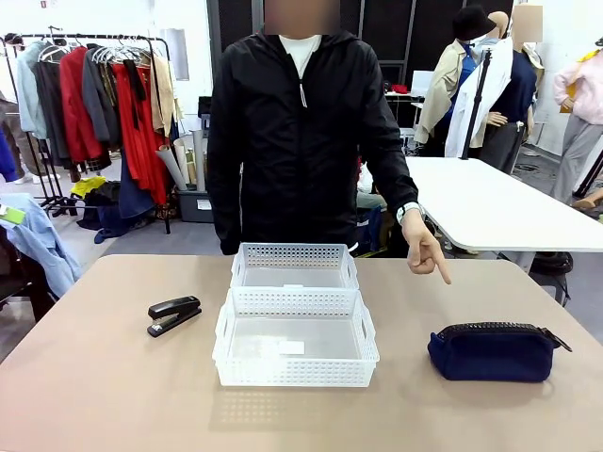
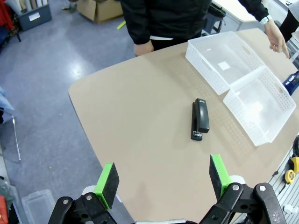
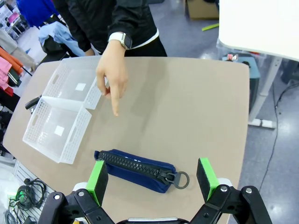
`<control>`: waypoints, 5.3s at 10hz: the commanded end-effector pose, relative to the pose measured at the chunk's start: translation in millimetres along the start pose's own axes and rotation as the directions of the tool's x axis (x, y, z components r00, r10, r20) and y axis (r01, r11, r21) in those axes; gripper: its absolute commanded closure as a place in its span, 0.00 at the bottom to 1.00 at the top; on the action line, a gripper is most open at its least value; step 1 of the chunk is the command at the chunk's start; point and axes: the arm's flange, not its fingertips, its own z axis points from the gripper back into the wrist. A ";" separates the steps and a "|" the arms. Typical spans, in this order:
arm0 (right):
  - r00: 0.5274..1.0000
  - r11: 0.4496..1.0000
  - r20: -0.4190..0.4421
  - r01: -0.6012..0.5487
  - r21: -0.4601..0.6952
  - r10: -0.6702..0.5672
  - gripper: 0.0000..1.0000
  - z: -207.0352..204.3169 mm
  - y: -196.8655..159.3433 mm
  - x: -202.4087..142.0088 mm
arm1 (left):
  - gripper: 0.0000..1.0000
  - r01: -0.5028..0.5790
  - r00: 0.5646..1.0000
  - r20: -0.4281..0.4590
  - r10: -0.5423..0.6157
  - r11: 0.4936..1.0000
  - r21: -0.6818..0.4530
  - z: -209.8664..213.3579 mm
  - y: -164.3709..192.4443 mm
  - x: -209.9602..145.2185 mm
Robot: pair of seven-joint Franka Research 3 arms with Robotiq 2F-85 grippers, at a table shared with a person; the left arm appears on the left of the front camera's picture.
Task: Distribute items into two baskets.
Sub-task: Pick up the Pencil pouch that the person points to.
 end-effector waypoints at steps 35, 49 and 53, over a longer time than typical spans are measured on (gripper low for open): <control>0.159 0.290 -0.266 -0.754 0.589 0.951 0.00 -182.9 89.0 -17.8 | 0.00 0.018 1.000 0.022 -0.017 1.000 -0.014 -0.1 2.4 -1.2; 0.117 0.320 -0.333 -0.682 0.658 0.935 0.00 -250.9 85.5 -70.9 | 0.00 0.018 1.000 0.022 -0.017 1.000 -0.014 -0.1 2.4 -1.2; 0.108 0.323 -0.347 -0.680 0.658 0.932 0.00 -260.7 81.6 -77.5 | 0.00 0.018 1.000 0.022 -0.017 1.000 -0.014 -0.1 2.4 -1.2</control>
